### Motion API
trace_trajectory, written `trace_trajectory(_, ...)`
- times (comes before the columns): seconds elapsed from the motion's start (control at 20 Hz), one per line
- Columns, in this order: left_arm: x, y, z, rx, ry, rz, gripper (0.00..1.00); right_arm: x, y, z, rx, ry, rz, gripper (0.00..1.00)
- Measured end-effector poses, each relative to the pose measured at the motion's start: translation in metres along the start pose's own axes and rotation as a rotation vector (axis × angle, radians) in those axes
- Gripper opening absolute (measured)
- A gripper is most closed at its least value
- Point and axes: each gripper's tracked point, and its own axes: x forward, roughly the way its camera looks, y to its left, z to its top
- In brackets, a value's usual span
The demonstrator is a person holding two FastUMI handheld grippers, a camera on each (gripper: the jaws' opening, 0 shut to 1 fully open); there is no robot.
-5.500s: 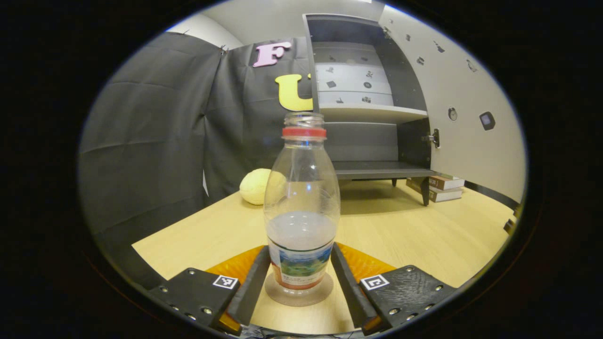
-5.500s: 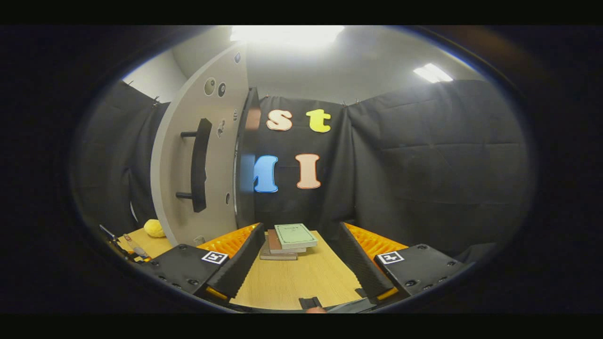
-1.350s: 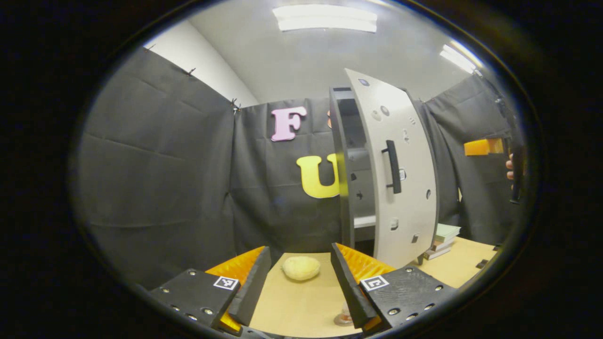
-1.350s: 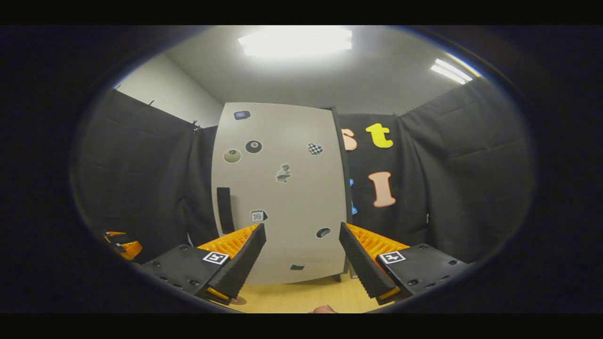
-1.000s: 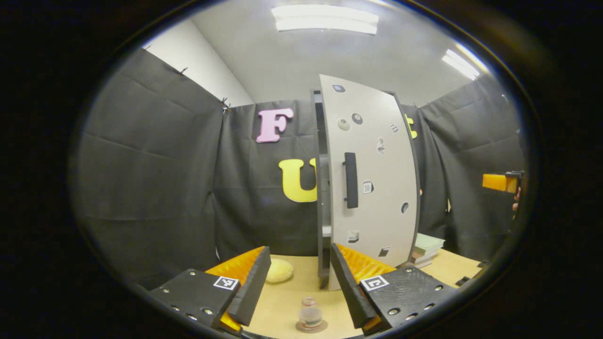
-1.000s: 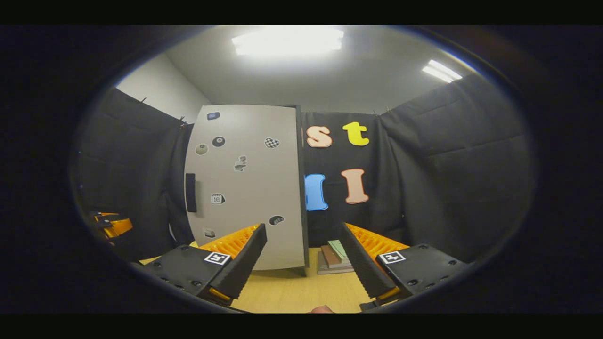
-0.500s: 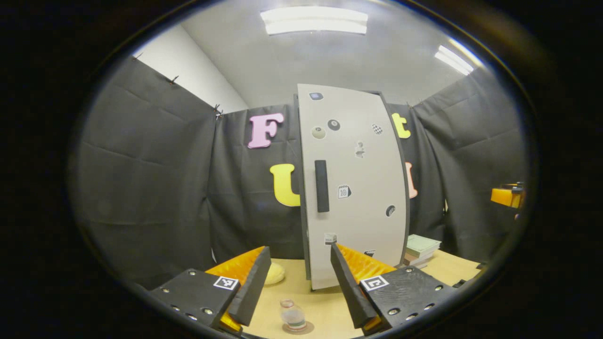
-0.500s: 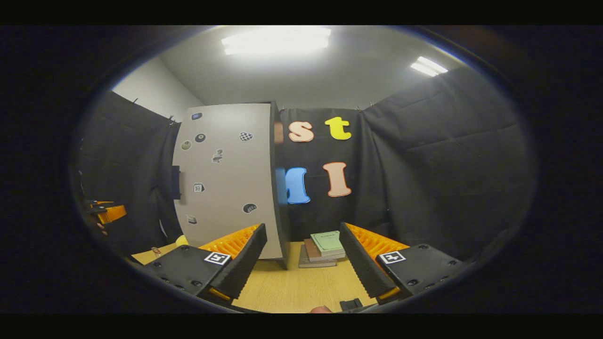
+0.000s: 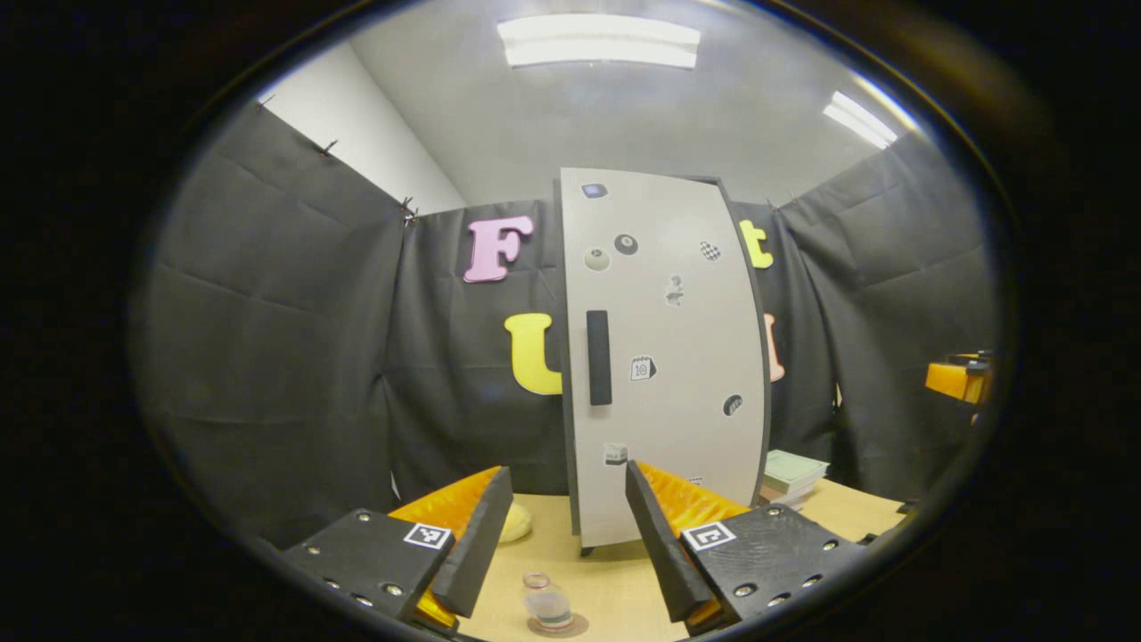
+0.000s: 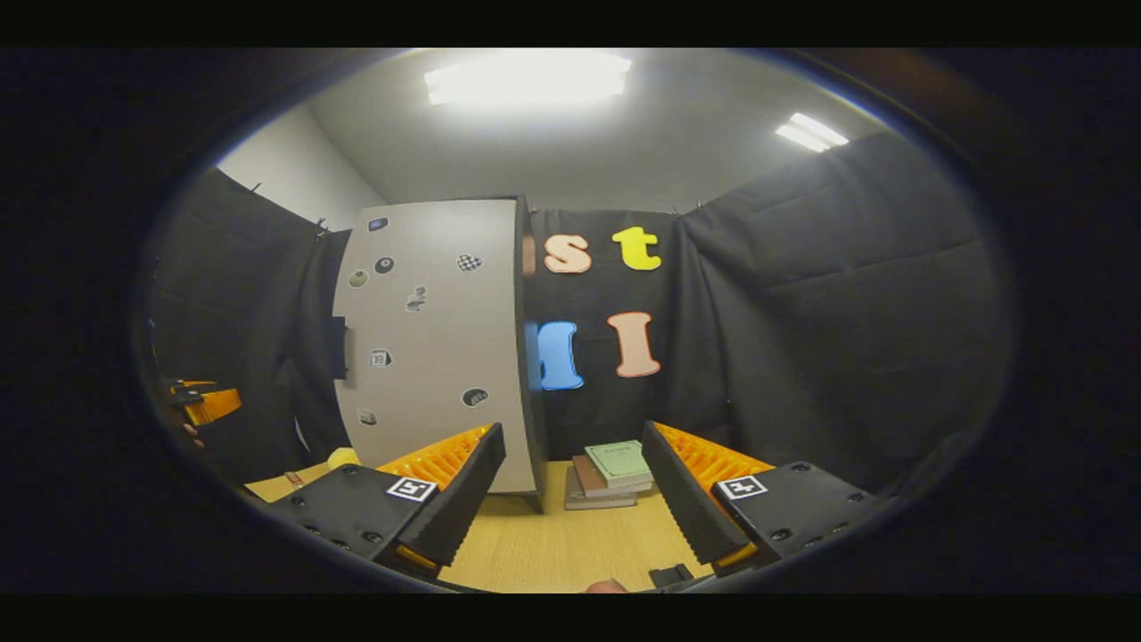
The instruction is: Open the cabinet door with the right hand, grasp the bottle in the cabinet with the left hand and place it on the coaster, then close the cabinet door with the right hand.
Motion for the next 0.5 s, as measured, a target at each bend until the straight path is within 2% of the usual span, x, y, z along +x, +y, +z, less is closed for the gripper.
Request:
trace_trajectory(0.05, 0.003, 0.004, 0.0, -0.001, 0.001, -0.003, 0.76, 0.0, 0.001, 0.001, -0.001, -0.003, -0.005, 0.94)
trace_trajectory(0.1, 0.005, 0.008, 0.0, 0.001, 0.004, -0.001, 0.76, 0.001, 0.002, 0.0, -0.001, -0.003, -0.009, 0.98)
trace_trajectory(0.15, 0.008, 0.013, 0.0, 0.001, 0.006, -0.001, 0.76, 0.001, 0.003, -0.001, 0.0, -0.002, -0.011, 0.94)
trace_trajectory(0.2, 0.009, 0.015, -0.001, -0.001, 0.007, -0.002, 0.76, 0.001, 0.004, -0.002, 0.0, 0.0, -0.013, 0.98)
trace_trajectory(0.5, -0.001, 0.033, 0.001, 0.017, -0.001, 0.004, 0.76, 0.005, 0.015, 0.001, -0.006, -0.008, -0.013, 0.98)
